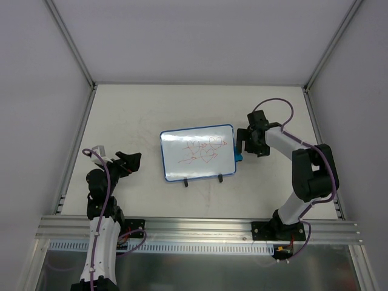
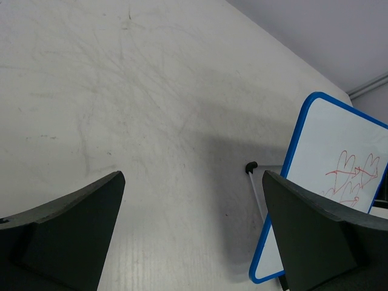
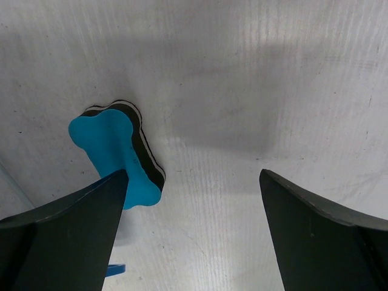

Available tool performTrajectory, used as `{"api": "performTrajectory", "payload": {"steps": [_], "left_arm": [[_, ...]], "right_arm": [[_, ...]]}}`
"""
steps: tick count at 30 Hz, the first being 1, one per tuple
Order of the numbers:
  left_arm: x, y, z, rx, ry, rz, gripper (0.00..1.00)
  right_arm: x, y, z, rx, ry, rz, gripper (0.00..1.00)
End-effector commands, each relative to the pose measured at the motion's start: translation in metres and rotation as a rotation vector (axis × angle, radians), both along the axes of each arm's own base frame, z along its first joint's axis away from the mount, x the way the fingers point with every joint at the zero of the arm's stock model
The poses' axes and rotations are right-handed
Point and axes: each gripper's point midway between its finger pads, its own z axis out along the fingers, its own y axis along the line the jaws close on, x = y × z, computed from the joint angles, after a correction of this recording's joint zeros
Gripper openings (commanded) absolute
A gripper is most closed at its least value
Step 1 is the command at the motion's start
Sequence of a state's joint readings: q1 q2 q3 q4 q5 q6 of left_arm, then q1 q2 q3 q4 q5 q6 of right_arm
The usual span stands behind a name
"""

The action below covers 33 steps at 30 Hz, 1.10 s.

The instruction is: Erase the whiteboard

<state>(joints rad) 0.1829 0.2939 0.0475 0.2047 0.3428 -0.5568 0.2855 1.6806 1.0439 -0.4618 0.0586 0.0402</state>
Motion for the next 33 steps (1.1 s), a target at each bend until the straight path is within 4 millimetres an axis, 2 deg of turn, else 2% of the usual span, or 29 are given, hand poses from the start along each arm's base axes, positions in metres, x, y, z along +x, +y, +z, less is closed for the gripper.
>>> {"api": "performTrajectory", "payload": {"steps": [1, 5, 11, 15, 20, 24, 28, 33], "left_arm": [[0.001, -0.004, 0.006, 0.026, -0.041, -0.032, 0.99], [0.001, -0.004, 0.006, 0.025, -0.04, -0.035, 0.99], [0.002, -0.005, 0.007, 0.025, -0.041, -0.036, 0.99], [0.001, -0.004, 0.005, 0.026, -0.039, -0.035, 0.99], [0.002, -0.005, 0.006, 0.026, -0.04, -0.036, 0.99], [0.002, -0.005, 0.006, 0.026, -0.04, -0.036, 0.99], [0.002, -0.004, 0.006, 0.027, -0.045, -0.035, 0.99], [0.001, -0.005, 0.006, 0.027, -0.043, -0.036, 0.99]], "right_arm": [[0.005, -0.013, 0.004, -0.081, -0.01, -0.042, 0.95], [0.005, -0.023, 0.006, -0.093, -0.012, -0.067, 0.96], [0.003, -0.05, 0.006, -0.103, 0.003, -0.159, 0.97], [0.002, -0.059, 0.009, -0.086, -0.004, -0.193, 0.97], [0.004, -0.053, 0.022, -0.056, -0.046, -0.162, 0.97], [0.008, -0.044, 0.045, -0.01, -0.135, -0.131, 0.97], [0.009, -0.033, 0.057, 0.009, -0.17, -0.069, 0.94], [0.008, -0.021, 0.047, -0.006, -0.134, 0.009, 0.83]]}}
